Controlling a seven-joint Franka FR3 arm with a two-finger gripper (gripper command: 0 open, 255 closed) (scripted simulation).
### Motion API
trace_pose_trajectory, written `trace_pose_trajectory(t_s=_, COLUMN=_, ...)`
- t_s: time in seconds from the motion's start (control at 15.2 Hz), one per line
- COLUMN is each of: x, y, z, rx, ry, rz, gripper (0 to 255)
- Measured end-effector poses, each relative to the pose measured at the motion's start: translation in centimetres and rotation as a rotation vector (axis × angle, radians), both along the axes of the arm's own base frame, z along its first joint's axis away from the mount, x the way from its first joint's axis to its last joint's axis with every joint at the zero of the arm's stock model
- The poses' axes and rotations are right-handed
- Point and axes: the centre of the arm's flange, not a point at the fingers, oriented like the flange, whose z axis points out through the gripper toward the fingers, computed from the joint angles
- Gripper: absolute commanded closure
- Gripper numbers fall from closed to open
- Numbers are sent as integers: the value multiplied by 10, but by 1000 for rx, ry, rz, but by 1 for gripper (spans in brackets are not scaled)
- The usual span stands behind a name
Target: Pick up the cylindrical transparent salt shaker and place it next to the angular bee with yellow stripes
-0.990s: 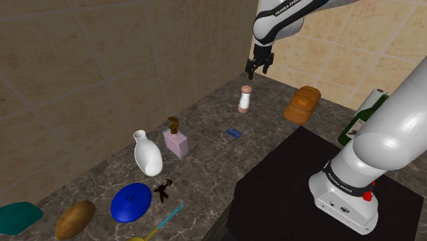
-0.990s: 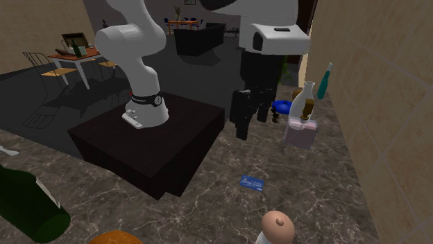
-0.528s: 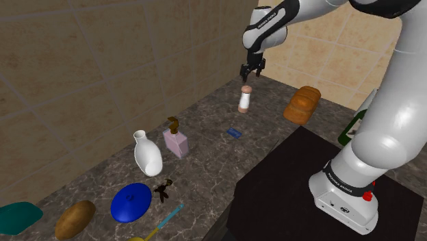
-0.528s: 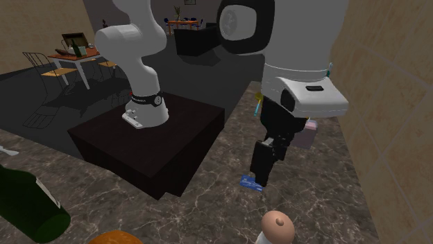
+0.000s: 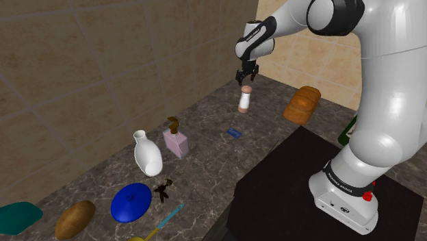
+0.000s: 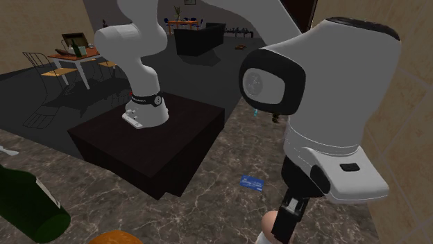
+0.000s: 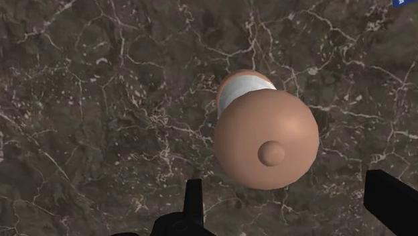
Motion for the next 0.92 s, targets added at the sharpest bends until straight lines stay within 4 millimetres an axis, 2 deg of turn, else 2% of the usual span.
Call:
trace_pose_trajectory(t_s=0.46, x=4, y=-4, z=-37, rx=0, ry=0, rz=0, gripper=0)
trace_pose_trajectory(t_s=0.92, x=4, y=-4, z=-40, rx=0, ry=-1, rz=0, gripper=0)
